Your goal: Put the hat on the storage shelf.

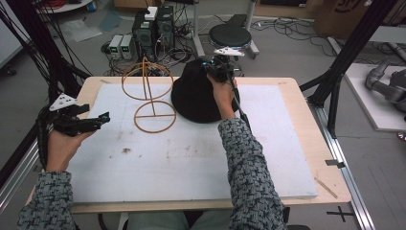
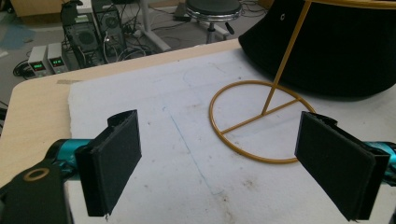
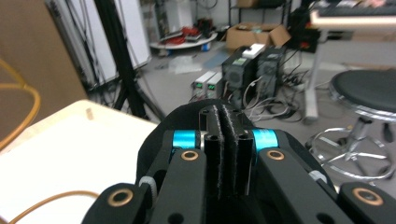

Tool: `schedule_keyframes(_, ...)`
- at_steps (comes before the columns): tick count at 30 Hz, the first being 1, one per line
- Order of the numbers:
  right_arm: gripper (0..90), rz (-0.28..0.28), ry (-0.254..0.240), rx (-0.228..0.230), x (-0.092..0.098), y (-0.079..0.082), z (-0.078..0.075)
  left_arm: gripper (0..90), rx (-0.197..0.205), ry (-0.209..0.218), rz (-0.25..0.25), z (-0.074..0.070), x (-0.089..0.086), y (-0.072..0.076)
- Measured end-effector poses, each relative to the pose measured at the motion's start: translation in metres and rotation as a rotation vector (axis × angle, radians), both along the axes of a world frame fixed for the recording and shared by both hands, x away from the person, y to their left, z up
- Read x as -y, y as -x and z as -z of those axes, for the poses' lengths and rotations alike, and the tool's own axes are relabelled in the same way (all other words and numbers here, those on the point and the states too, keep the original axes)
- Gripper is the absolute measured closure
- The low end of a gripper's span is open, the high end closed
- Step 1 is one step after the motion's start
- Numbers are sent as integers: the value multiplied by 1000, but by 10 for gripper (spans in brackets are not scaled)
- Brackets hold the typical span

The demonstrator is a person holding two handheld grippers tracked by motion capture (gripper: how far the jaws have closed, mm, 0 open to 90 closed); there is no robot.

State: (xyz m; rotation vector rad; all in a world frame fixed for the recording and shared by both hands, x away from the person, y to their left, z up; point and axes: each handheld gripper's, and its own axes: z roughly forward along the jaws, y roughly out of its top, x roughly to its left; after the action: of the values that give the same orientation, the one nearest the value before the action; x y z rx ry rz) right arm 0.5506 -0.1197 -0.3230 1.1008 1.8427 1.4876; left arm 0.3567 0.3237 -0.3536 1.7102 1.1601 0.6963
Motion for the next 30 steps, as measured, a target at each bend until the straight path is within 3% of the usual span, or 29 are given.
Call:
schedule_keyframes(7,882,45,-70,42,26,5,-19,148,2,0,0,-1,0,0)
schedule_keyframes(13,882,84,-102,71,40,9,-34,148,11,2,3,-3,0,2)
schedule_keyframes(19,883,100,-123,116,45,13,-54,148,9,5,-1,-4,-3,2)
schedule_keyframes(25,883,102,-183,133,58,16,-72,148,13,6,-1,-4,-4,3)
schedule_keyframes(30,884,87,-245,192,70,20,-87,148,13,8,-8,-4,-5,3)
